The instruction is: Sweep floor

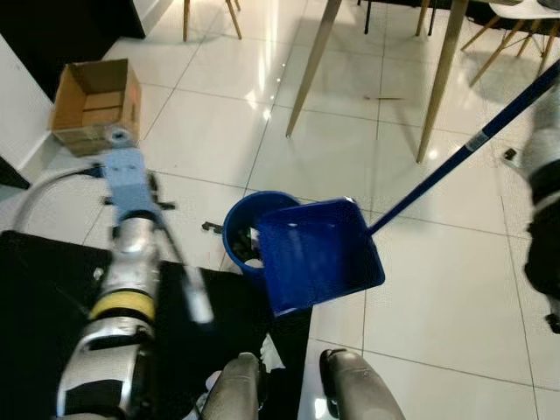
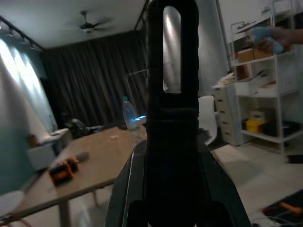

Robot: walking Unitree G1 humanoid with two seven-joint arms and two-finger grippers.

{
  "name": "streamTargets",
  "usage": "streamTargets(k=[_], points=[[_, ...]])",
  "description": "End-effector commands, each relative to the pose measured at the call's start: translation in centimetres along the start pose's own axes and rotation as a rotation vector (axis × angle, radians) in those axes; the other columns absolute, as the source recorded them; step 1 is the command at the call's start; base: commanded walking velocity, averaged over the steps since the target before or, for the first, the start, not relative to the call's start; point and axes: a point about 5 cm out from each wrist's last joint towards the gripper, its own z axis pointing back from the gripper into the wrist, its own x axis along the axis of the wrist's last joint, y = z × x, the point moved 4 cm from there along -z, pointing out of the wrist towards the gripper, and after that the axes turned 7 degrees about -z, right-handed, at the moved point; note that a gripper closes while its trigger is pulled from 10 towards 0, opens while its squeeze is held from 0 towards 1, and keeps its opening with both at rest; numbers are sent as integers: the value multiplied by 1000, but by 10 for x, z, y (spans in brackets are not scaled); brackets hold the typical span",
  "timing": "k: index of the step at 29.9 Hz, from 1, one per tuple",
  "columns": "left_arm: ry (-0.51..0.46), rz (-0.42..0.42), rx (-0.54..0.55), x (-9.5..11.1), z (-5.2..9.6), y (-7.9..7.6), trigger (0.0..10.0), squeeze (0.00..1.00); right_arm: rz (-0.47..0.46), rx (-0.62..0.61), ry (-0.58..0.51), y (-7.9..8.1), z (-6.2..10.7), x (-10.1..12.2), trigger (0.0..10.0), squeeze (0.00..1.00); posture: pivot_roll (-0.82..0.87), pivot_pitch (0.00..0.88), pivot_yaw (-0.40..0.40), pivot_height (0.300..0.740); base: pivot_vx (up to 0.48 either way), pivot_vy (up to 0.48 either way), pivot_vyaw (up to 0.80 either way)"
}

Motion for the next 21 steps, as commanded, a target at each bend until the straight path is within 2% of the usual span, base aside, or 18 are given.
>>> streamTargets(k=[1,2,4,6,7,8,9,11,12,13,14,15,16,18,19,21], points=[[-34,-53,10,11,-6,20,10000,0,51,28,91,-31,5,-6,10000,0,-11,38,-8,740,0,0,0],[-34,-53,10,11,-6,20,10000,0,51,28,91,-31,5,-6,10000,0,-11,38,-8,740,0,0,0],[-2,-77,27,7,-8,36,10000,0,105,-15,185,-74,17,-15,10000,0,-11,34,3,740,0,0,0],[34,-89,15,-1,-6,39,10000,0,146,-105,271,-114,33,-24,10000,0,-10,29,4,740,0,0,0],[34,-89,15,-1,-6,39,10000,0,146,-105,271,-114,33,-24,10000,0,-10,29,4,740,0,0,0],[41,-93,7,-4,-5,38,10000,0,161,-141,307,-127,39,-28,10000,0,-10,29,4,740,0,0,0],[41,-93,7,-4,-5,38,10000,0,161,-141,307,-127,39,-28,10000,0,-10,29,4,740,0,0,0],[65,-46,-19,-13,-2,26,10000,0,181,-162,431,-153,66,-48,10000,0,-1,28,-5,740,0,0,0],[77,-5,-27,-17,0,19,10000,0,186,-146,486,-159,80,-59,10000,0,2,32,-7,740,0,0,0],[77,-5,-27,-17,0,19,10000,0,186,-146,486,-159,80,-59,10000,0,2,32,-7,740,0,0,0],[88,29,-36,-21,3,11,10000,0,204,-122,532,-165,94,-68,10000,0,2,32,-7,740,0,0,0],[88,29,-36,-21,3,11,10000,0,204,-122,532,-165,94,-68,10000,0,2,32,-7,740,0,0,0],[96,49,-50,-26,6,1,10000,0,250,-111,554,-173,108,-74,10000,0,5,27,-6,740,0,0,0],[113,84,-79,-34,12,-17,10000,0,272,-146,567,-191,130,-77,10000,0,11,22,0,740,0,0,0],[113,84,-79,-34,12,-17,10000,0,272,-146,567,-191,130,-77,10000,0,11,22,0,740,0,0,0],[125,90,-84,-39,15,-22,10000,0,290,-158,585,-199,141,-79,10000,0,8,21,2,740,0,0,0]])
